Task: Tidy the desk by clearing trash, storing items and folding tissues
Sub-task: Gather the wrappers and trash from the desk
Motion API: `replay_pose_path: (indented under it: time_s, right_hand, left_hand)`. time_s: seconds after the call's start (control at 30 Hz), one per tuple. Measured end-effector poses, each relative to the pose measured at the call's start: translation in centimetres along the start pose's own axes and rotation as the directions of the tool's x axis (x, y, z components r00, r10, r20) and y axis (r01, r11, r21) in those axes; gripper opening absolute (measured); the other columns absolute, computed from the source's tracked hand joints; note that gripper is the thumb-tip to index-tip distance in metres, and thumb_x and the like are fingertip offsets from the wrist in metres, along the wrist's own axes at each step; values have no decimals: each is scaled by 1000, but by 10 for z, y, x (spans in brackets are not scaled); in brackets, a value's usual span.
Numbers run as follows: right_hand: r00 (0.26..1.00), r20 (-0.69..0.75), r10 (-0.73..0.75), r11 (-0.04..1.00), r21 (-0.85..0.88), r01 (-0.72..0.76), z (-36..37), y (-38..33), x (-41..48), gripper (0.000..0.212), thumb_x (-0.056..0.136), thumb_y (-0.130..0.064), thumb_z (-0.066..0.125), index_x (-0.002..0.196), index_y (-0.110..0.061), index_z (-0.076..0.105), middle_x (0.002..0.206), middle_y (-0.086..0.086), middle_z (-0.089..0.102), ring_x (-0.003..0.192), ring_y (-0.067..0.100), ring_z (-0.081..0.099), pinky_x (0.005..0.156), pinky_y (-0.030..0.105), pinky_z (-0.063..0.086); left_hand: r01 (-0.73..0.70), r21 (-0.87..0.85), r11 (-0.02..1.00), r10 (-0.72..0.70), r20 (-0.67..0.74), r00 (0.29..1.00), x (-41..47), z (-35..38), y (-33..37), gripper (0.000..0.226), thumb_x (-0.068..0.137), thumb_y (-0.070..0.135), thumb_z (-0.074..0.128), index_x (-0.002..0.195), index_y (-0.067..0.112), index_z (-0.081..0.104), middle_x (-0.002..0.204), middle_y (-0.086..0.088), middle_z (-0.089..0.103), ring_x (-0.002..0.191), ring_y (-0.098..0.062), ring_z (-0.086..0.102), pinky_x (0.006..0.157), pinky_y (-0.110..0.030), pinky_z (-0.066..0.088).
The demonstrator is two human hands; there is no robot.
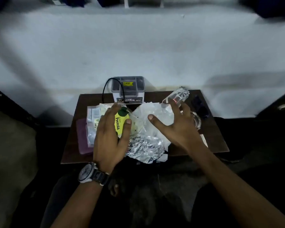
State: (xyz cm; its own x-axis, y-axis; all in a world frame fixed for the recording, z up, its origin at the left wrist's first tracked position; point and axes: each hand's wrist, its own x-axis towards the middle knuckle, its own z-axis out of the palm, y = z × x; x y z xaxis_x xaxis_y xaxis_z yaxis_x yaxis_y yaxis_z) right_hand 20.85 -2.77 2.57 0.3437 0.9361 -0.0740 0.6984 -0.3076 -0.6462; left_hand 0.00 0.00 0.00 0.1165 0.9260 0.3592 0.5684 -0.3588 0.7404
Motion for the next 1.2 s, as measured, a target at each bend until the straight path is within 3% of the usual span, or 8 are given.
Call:
replay_pose_path:
  time_s: [0.2, 0.33, 0.47, 0.63, 0.73, 0.87, 1.07, 1.2]
  right_hand:
    - [995, 71, 74, 988, -141, -63, 23, -6, 17, 112, 65, -86, 68, 156, -48, 14, 167, 8, -4, 152, 49, 15, 120, 55, 28]
    - [996, 77, 53, 975, -221, -35, 36, 5, 30, 97, 74, -63, 76, 155, -41, 27, 163, 11, 2, 143, 53, 26, 114, 52, 36]
    - [997, 70, 14, 949, -317, 8, 44, 11, 35, 74, 80, -39, 76, 146, -38, 43, 161, 11, 6, 135, 51, 30, 97, 50, 50]
    - [998, 17, -66, 938, -339, 68, 56, 27, 39, 49, 80, -17, 73, 127, -27, 64, 157, 13, 19, 120, 48, 47, 102, 39, 43]
    - [994, -19, -112, 947, -306, 101, 59, 36, 41, 42, 77, -8, 70, 117, -21, 71, 147, 11, 36, 112, 46, 52, 101, 42, 47]
    - [977, -113, -182, 971, -180, 161, 53, 39, 42, 38, 67, 4, 68, 100, -15, 76, 130, 8, 55, 104, 41, 62, 87, 41, 56]
    - [833, -416, -364, 918, -13, 395, 9, 3, 26, 29, 65, 16, 65, 82, -6, 73, 97, 7, 67, 86, 20, 65, 71, 4, 40]
    - [795, -382, -472, 848, 51, 528, -6, -34, -6, 32, 68, 16, 66, 84, -11, 64, 90, -1, 66, 84, 14, 62, 71, 20, 49]
  left_hand:
    - [32, -23, 999, -32, 28, 999, 0, 5, 9, 55, 105, 33, 53, 155, 22, 36, 158, 5, 44, 145, -13, 40, 116, -39, 39]
    - [60, -26, 998, -60, 19, 998, 8, 7, 9, 56, 104, 36, 52, 156, 21, 34, 161, 5, 41, 147, -12, 38, 115, -22, 28]
    - [63, -21, 998, -62, 32, 998, 11, 13, 9, 58, 104, 35, 53, 156, 19, 34, 160, 2, 42, 145, -15, 40, 112, -23, 29]
    - [40, -28, 999, -38, 81, 996, 10, 21, 7, 59, 103, 35, 54, 156, 19, 33, 159, 3, 43, 145, -16, 41, 112, -20, 30]
    - [37, -32, 999, -33, 103, 994, 9, 24, 7, 60, 103, 37, 54, 157, 20, 33, 160, 4, 43, 146, -16, 40, 112, -19, 30]
    - [47, -44, 998, -41, 117, 992, 9, 27, 7, 61, 102, 47, 50, 156, 26, 32, 159, 6, 43, 147, -20, 40, 112, -44, 43]
    - [3, -237, 971, 16, 77, 997, 8, 23, 22, 56, 102, 41, 55, 152, 20, 41, 152, 6, 51, 141, -7, 47, 114, -38, 42]
    - [37, -546, 837, -9, 55, 998, 8, 17, 38, 67, 99, 45, 58, 155, 19, 33, 156, 7, 49, 146, -12, 44, 118, -47, 40]
